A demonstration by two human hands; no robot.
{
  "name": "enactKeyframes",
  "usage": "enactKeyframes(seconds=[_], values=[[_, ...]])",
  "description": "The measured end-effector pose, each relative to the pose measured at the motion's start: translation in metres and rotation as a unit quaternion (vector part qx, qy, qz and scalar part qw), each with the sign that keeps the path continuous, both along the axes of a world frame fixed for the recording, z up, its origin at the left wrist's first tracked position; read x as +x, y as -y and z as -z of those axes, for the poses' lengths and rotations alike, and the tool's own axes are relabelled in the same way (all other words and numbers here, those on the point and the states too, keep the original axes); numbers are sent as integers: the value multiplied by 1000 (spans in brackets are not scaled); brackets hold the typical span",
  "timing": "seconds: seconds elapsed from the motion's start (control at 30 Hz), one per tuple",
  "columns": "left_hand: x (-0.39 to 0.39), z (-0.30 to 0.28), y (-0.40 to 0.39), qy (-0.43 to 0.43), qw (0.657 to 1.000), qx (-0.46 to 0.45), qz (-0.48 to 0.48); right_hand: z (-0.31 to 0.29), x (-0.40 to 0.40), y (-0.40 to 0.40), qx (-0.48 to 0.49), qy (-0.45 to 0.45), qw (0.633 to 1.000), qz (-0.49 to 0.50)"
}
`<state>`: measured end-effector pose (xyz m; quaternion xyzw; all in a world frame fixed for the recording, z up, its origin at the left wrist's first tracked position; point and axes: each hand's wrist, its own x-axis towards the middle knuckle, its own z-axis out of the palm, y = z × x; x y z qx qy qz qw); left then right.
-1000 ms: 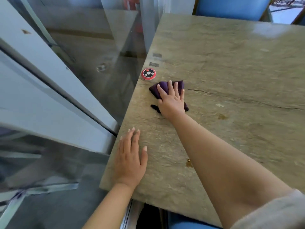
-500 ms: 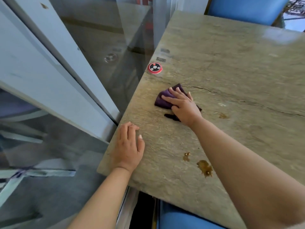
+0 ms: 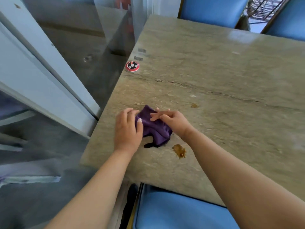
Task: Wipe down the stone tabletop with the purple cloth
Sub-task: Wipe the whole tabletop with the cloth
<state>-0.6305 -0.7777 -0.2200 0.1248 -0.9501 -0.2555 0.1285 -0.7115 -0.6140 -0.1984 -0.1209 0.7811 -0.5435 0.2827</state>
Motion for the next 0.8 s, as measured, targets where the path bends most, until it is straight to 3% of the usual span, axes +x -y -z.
enactKeyframes(seconds=[0.07,0.17,0.3,0.53,0.67,0.8], values=[[-8,0,-34,77,993,-55,67,-6,-9,-25,62,-61,992,92],[-12,8,-58,172,977,-122,39,0,-24,-76,238,-171,937,187],[-42,4,-40,243,955,-163,40,26,-26,-131,405,-150,873,225],[-138,-9,-29,298,944,-141,30,45,-23,-133,465,-217,838,184],[-161,2,-65,233,965,-124,15,45,-23,-133,458,-221,840,187],[-148,10,-94,156,968,-129,145,45,-22,-133,451,-222,843,191]])
